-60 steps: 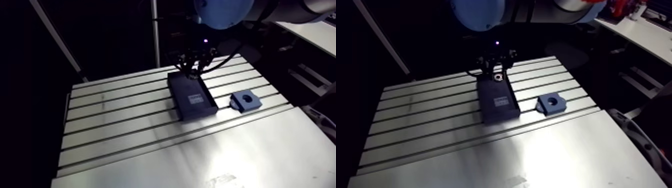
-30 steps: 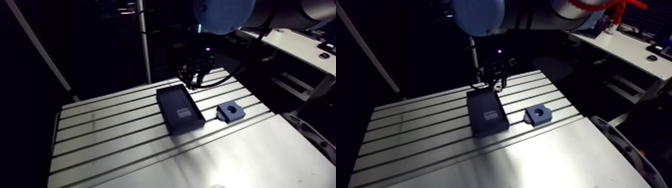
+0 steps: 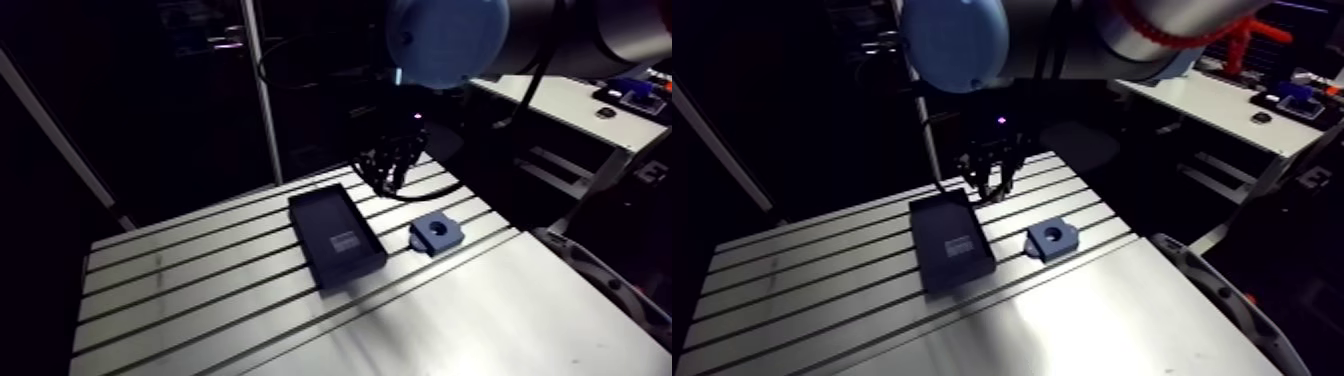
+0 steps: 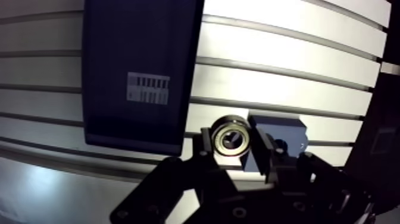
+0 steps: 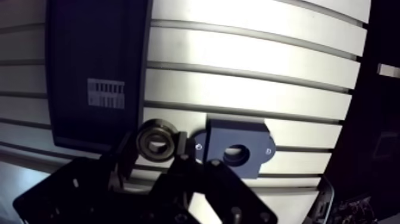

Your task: Pick up the bearing and press it into the housing until flush.

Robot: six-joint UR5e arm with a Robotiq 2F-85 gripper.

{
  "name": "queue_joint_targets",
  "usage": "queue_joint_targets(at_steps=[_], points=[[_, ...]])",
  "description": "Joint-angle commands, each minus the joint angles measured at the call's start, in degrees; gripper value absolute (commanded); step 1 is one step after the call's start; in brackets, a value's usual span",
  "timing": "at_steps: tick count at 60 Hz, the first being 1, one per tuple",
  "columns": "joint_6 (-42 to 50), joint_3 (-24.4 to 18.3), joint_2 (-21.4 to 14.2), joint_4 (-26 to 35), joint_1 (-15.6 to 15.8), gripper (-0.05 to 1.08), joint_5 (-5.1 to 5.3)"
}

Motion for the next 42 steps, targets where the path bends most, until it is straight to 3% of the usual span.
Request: queue_joint_targets(at_steps=[1,24,42], points=[[-2.51,1.05,-0.49,-0.51,-2.78,0.62,-0.19],[-5.88,4.57,-1.84,-0.87,-8.53,0.63,0.08],[-6.60,5.75,-1.84,-3.93,-9.72,0.63,0.08]])
